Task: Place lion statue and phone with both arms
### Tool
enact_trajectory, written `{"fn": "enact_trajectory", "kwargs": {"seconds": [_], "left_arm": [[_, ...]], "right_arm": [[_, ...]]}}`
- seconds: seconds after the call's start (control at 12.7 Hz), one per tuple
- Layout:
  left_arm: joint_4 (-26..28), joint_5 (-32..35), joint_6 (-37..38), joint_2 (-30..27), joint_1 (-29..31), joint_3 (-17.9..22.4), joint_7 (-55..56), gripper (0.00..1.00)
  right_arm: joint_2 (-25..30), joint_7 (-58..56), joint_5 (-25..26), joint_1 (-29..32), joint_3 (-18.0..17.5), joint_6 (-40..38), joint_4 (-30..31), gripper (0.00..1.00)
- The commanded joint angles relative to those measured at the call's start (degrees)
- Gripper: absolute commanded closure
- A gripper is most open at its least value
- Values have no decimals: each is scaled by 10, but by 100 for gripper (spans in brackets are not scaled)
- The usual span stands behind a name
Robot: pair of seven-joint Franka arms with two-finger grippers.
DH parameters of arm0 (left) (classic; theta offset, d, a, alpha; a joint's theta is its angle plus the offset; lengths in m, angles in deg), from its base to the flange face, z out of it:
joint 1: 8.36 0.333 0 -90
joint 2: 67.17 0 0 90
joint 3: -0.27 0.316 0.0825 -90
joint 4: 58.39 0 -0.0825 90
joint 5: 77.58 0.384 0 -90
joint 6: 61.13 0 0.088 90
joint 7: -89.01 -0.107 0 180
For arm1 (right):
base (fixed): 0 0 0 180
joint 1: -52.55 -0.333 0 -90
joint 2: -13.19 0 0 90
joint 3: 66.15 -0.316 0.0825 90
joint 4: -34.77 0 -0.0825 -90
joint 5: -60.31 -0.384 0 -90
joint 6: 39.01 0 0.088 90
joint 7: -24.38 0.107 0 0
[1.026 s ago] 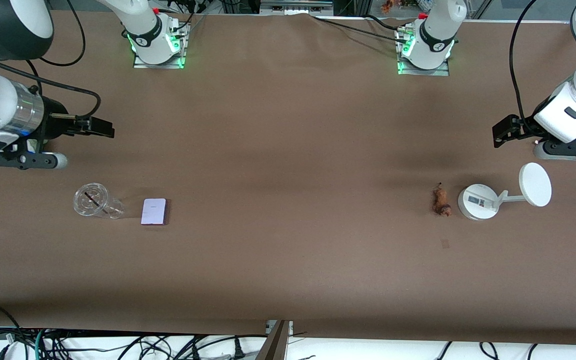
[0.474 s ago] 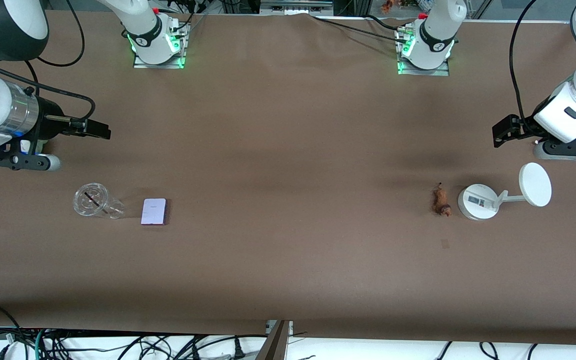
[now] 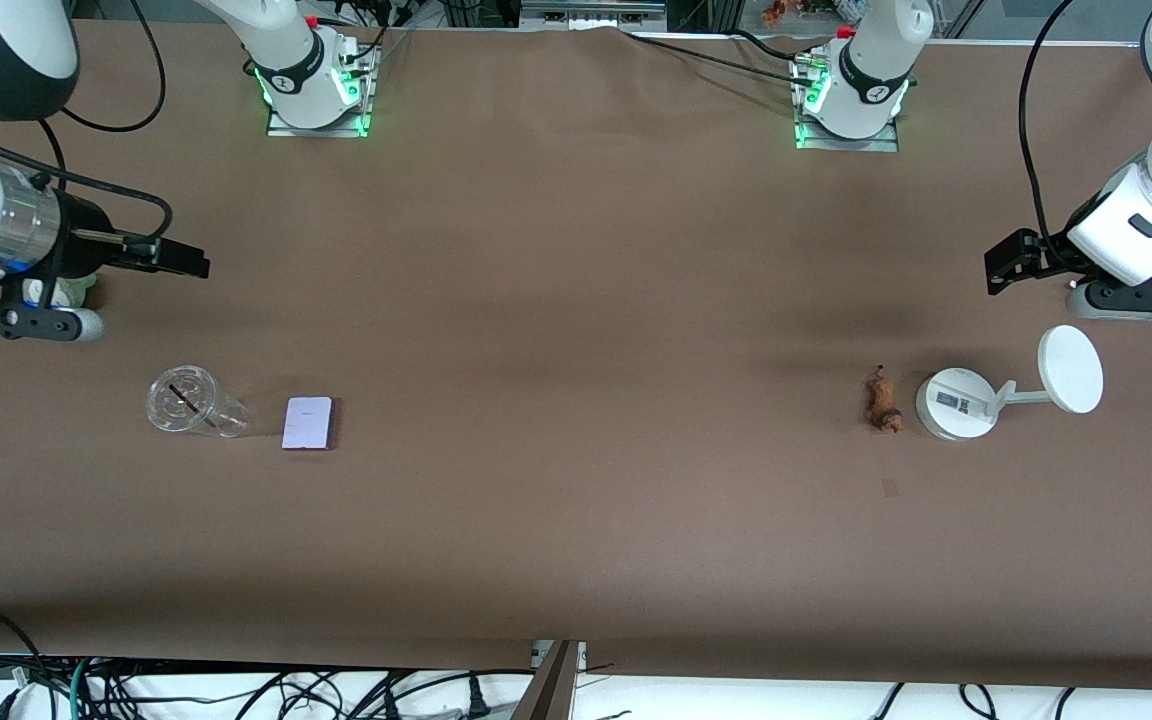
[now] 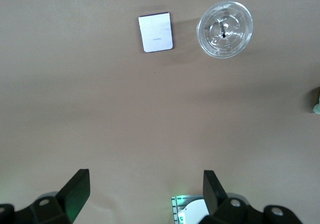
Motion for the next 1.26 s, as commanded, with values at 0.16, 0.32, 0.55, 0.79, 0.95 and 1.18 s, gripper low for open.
{"fn": "enact_trajectory", "kwargs": {"seconds": [0.16,0.32,0.55,0.79,0.95,1.18], "left_arm": [[-16,-15,13,6,-2,2,0,0],[-16,-15,13,6,-2,2,1,0],[-16,-15,13,6,-2,2,0,0],[-16,-15,13,6,-2,2,0,0],[-16,-15,13,6,-2,2,0,0],[-16,-15,13,6,-2,2,0,0]], "right_arm": [[74,-23,21,172,-131,-8,77,0],[122,-66,24,194,-140,45,146,0],[163,-75,49,192,-143,104,163,0],[166,-76,53,191,-143,98,160,0],[162,-72,55,191,-158,88,160,0],[158,-72,69,191,-176,88,156,0]]}}
